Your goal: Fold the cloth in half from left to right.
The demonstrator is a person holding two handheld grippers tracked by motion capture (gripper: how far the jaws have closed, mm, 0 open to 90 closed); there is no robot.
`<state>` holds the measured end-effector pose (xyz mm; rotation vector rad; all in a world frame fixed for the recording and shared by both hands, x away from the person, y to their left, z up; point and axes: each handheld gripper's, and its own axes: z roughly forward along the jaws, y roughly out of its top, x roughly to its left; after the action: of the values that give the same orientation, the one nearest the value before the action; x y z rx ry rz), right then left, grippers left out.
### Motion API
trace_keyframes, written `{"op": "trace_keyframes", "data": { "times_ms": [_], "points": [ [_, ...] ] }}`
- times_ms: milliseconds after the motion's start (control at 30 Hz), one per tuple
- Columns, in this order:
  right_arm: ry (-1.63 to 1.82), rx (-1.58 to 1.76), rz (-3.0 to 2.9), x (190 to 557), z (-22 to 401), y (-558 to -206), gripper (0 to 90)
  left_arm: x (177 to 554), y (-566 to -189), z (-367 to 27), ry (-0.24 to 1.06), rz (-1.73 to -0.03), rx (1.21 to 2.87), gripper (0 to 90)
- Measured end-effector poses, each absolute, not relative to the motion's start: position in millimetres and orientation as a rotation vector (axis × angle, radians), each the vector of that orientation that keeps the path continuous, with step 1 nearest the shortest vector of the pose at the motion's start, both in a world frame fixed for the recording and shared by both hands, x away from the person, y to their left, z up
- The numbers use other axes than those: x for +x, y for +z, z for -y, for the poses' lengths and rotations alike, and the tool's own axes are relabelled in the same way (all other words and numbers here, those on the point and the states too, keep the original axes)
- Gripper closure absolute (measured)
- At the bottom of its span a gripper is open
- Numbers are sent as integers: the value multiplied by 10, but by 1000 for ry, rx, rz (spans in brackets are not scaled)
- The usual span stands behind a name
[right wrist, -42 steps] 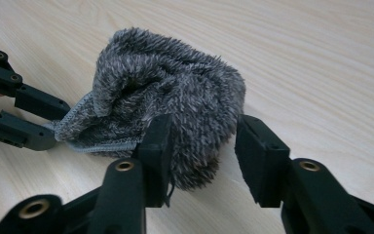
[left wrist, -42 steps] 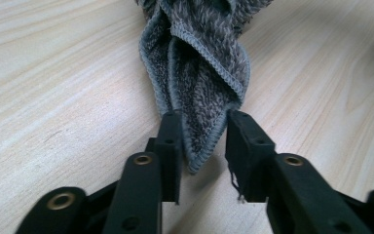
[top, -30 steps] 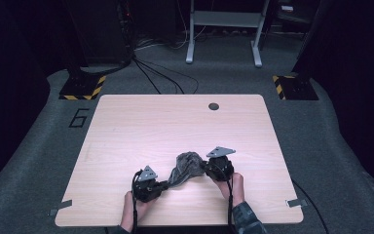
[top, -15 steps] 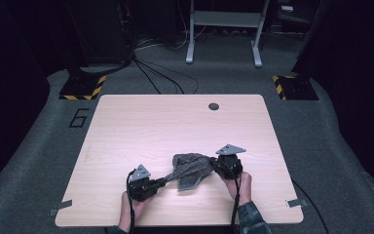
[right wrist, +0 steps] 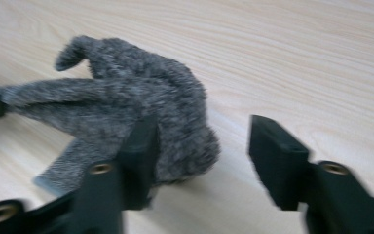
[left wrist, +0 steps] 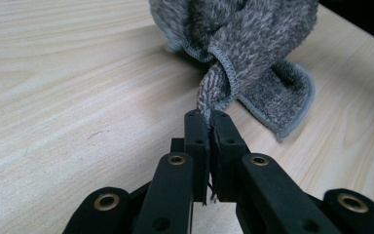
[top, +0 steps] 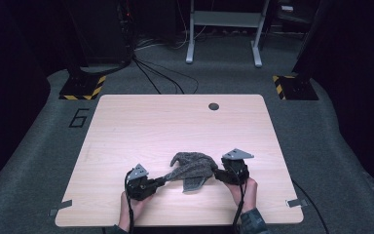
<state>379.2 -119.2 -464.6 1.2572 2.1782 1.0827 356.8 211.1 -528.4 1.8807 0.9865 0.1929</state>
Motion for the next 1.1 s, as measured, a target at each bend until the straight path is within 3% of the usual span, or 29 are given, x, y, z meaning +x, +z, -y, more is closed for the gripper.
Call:
{"op": "trace_keyframes", "data": {
  "times_ms": [33,100,400,533,600,633,667,700,733,767,1100],
  "points": [
    [1123,1268,-2174,3646,1140,-4642,353,3565,-5285,-2111,202,-993,1870,864],
    [1130,1267,-2204,3550,1080,-4671,343,3567,-5284,-2119,200,-999,1861,862],
    [1048,1271,-2341,3506,760,-4955,392,3570,-5286,-2106,204,-1002,1861,859],
    [966,1278,-2341,3591,638,-5076,545,3570,-5284,-2105,201,-1002,1873,858],
    [948,1280,-2338,3593,632,-5095,566,3569,-5287,-2105,201,-1005,1865,858],
    [937,1270,-2343,3594,635,-5127,663,3569,-5285,-2107,198,-1005,1869,858],
    [937,1270,-2343,3594,635,-5127,663,3568,-5286,-2103,204,-1010,1867,858],
    [948,1257,-2337,3585,663,-5152,740,3568,-5286,-2104,203,-1009,1868,857],
    [948,1257,-2337,3585,663,-5152,740,3567,-5285,-2104,202,-1008,1867,857],
    [947,1245,-2338,3575,694,-5151,805,3564,-5283,-2106,198,-1006,1870,856],
    [961,1267,-2285,3605,922,-5081,862,3548,-5281,-2111,218,-1006,1863,863]
  ]
}}
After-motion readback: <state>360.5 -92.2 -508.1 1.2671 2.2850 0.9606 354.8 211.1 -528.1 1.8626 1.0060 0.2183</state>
